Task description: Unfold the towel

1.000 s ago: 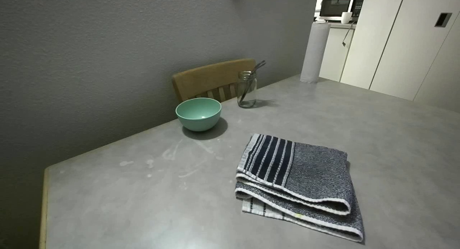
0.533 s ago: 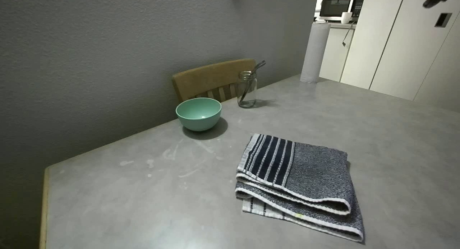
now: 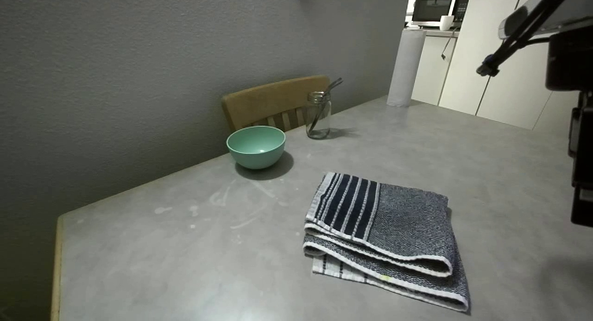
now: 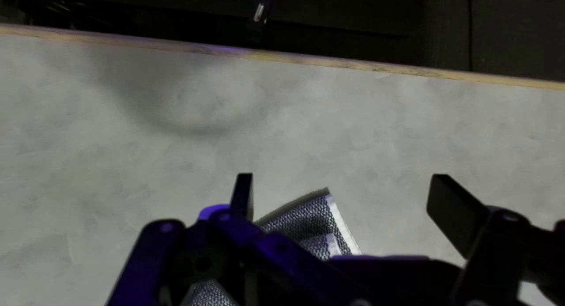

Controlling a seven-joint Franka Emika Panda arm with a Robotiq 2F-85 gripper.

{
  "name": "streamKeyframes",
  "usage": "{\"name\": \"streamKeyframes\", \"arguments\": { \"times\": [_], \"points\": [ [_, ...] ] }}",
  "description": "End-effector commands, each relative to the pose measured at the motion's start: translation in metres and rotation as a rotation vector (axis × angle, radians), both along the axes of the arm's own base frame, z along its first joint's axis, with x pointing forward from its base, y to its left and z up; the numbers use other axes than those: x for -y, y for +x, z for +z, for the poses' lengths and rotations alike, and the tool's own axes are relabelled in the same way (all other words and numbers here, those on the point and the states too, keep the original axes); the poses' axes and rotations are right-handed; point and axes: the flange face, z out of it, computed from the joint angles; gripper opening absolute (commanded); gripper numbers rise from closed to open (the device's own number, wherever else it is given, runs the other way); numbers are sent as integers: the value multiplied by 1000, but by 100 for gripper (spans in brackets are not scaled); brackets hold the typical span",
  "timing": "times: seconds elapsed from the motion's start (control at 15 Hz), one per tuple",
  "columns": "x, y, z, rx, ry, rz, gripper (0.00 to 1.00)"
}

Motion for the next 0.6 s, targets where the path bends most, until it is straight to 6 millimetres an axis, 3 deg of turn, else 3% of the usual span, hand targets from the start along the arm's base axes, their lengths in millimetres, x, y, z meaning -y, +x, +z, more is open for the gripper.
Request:
{"name": "streamKeyframes", "arguments": {
  "times": [0.0, 0.33, 0.53],
  "points": [
    [-12, -2, 2, 18, -176, -40, 100],
    [-69, 9, -27, 81, -371, -2, 100],
    [-82, 16, -46, 59, -356, 56, 100]
  ]
}}
